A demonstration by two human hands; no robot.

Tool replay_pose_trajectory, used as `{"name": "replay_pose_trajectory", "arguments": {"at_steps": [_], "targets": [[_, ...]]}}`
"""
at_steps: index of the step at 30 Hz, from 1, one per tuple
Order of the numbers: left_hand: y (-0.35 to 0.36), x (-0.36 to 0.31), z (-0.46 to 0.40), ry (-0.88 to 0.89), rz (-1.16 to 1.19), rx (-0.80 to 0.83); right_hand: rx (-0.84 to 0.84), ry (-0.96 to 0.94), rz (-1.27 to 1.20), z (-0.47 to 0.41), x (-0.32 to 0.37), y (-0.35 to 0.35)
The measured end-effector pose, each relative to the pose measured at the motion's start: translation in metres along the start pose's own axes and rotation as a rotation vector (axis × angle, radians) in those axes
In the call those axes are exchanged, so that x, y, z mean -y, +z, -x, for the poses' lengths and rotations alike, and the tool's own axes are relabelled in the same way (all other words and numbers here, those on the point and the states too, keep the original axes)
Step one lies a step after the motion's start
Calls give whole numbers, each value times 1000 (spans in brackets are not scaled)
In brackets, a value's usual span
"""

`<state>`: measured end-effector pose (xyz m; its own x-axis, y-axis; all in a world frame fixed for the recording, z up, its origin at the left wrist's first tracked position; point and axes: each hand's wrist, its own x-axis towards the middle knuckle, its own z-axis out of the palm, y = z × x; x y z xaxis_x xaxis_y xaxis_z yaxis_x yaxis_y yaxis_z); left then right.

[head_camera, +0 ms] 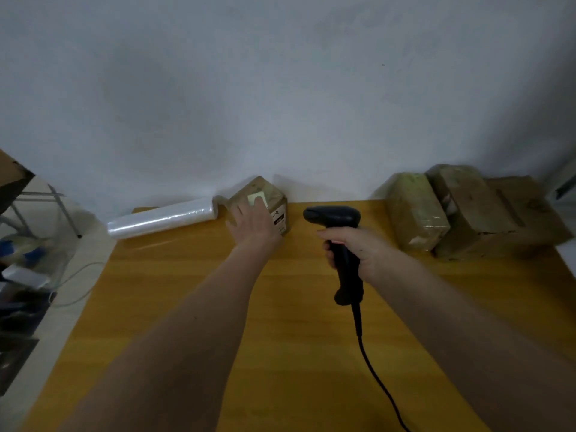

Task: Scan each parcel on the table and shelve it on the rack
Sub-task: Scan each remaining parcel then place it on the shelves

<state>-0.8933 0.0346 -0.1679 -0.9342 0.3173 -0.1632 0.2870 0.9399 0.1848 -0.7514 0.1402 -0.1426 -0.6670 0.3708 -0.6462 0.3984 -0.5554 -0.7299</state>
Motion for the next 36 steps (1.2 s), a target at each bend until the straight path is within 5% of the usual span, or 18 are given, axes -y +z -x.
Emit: {"name": "replay_pose_trajectory", "arguments": {"at_steps": [13, 18, 21, 25, 27, 36], "targets": [[23, 19, -97, 17, -54, 179, -58, 50, 71, -48, -7, 9], [28, 21, -108, 1, -20, 110, -105, 48, 20, -52, -7, 1], [27, 14, -97, -134, 184, 140, -199, -13, -60, -51, -2, -8], [34, -5, -61, -394, 1116, 312, -328, -95, -118, -49, 5, -28], [40, -16, -33, -480, 1395, 405, -352, -112, -120, -49, 3, -39], [97, -59, 90, -719, 1499, 734, -335, 40, -109, -32, -34, -89]]}}
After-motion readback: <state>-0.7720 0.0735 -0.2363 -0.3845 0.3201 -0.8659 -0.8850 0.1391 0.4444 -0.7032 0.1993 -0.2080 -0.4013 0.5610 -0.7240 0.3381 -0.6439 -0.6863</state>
